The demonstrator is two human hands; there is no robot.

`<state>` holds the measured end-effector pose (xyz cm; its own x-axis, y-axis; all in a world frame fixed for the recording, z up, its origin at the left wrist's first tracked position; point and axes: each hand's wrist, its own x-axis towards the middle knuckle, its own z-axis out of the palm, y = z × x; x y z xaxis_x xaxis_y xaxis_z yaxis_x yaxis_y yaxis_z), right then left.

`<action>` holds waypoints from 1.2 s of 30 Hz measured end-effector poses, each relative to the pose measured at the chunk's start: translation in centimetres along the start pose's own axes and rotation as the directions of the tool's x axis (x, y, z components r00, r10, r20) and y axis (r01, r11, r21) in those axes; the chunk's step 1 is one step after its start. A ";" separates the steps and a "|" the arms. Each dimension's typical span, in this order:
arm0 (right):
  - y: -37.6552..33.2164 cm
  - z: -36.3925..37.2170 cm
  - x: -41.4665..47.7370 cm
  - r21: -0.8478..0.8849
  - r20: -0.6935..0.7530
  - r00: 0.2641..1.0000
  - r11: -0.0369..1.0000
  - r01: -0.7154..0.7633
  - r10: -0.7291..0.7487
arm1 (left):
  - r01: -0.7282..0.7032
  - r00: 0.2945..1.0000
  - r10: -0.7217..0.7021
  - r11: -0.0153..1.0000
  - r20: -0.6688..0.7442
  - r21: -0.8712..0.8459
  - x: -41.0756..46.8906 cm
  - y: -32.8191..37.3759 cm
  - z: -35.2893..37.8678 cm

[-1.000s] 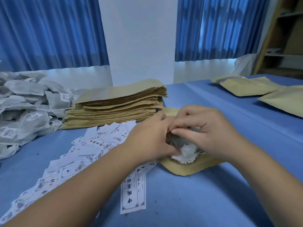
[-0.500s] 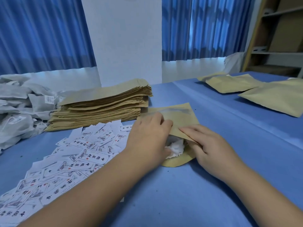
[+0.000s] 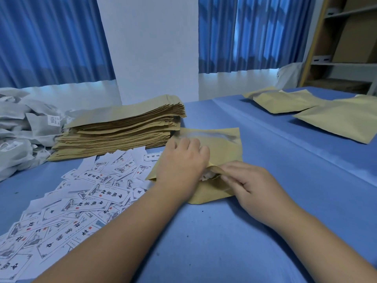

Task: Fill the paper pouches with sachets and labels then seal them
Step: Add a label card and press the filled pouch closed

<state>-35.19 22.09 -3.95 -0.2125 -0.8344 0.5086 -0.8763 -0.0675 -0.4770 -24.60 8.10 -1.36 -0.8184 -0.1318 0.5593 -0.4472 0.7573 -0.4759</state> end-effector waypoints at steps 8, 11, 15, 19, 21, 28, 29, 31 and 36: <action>-0.3 0.1 -0.4 -0.240 -0.138 0.979 0.954 -0.179 0.149 | 0.007 0.996 0.009 0.983 0.084 -0.183 -0.5 0.4 -1.2; -1.1 0.2 -0.6 -0.449 -0.109 0.986 0.878 -0.164 0.129 | 0.005 1.000 -0.004 0.992 0.013 -0.124 -0.1 0.5 -0.8; -1.6 0.1 -0.7 -0.555 -0.061 0.980 0.809 -0.192 0.191 | -0.029 0.997 0.037 0.992 0.066 -0.119 0.0 0.7 0.1; -1.1 0.0 -0.8 -0.543 -0.194 0.981 0.831 -0.122 0.018 | -0.009 0.996 0.026 0.979 0.081 -0.206 -0.2 0.2 -0.3; -0.6 0.0 -0.8 -0.516 -0.208 0.978 0.852 -0.085 -0.028 | 0.011 0.992 0.023 0.963 0.125 -0.269 -0.5 -0.3 0.1; 1.0 -0.5 -0.7 -0.367 0.051 0.967 0.905 -0.215 0.251 | 0.007 0.942 0.106 0.942 0.318 -0.334 -1.9 -1.1 0.9; 1.0 -0.5 -0.7 -0.364 0.072 0.962 0.905 -0.220 0.263 | -0.031 0.930 0.144 0.948 0.338 -0.316 -2.2 -0.9 1.0; 1.2 -0.6 -0.8 -0.382 0.127 0.950 0.898 -0.217 0.284 | -0.136 0.892 0.235 0.954 0.385 -0.266 -2.6 -0.5 1.2; 1.9 -0.9 -1.7 -0.378 0.279 0.914 0.909 -0.176 0.294 | -0.009 0.792 0.294 0.882 0.535 -0.470 -3.5 -0.5 0.5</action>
<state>-36.88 23.81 -5.10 -0.3309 -0.9354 0.1248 -0.9224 0.2927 -0.2521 -21.68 7.86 -3.37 -0.9727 -0.2243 -0.0600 -0.2173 0.9703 -0.1060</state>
